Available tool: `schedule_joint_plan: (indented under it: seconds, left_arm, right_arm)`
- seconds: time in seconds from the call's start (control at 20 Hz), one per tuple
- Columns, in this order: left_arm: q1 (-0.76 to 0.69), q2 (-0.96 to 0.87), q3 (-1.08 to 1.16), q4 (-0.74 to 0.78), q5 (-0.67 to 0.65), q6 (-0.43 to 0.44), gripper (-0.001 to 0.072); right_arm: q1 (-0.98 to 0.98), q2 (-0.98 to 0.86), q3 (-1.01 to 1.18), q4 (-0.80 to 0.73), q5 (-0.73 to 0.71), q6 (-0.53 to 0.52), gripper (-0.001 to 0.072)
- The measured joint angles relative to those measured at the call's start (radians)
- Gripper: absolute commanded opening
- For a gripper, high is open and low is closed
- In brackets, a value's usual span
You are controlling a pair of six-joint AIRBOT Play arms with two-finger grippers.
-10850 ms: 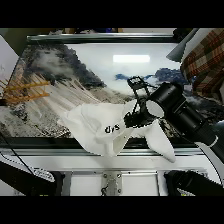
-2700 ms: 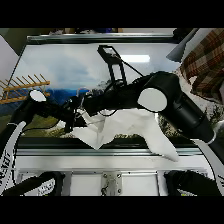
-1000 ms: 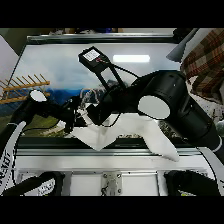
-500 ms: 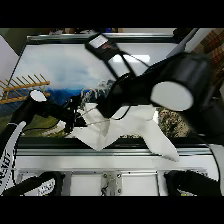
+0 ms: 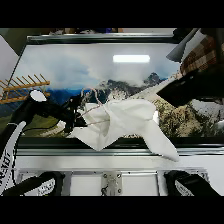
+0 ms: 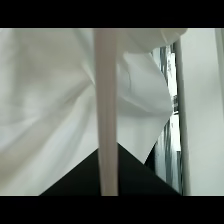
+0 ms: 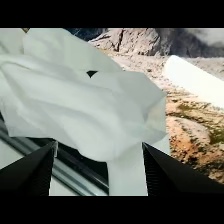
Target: Fold the clothes and pants, and hang the long-sleeved shirts on hangers.
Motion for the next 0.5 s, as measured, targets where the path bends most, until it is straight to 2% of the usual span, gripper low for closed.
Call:
schedule_joint_plan:
  seconds: [0.2,0.35,0.4,0.5]
  left_arm:
    - [0.000,0.000,0.000,0.000,-0.005,0.000,0.0021]
    - [0.000,0.000,0.000,0.000,-0.006,0.000,0.0020]
    - [0.000,0.000,0.000,0.000,-0.006,0.000,0.0020]
    - [0.000,0.000,0.000,0.000,-0.010,0.000,0.0020]
  right_arm:
    - [-0.309,0.082,-0.205,0.329,0.006,-0.098,0.0591]
    - [-0.424,0.097,-0.269,0.477,0.006,-0.137,0.0598]
    - [-0.443,0.099,-0.278,0.513,0.005,-0.180,0.0598]
    - [-0.467,0.100,-0.294,0.587,0.002,-0.338,0.0597]
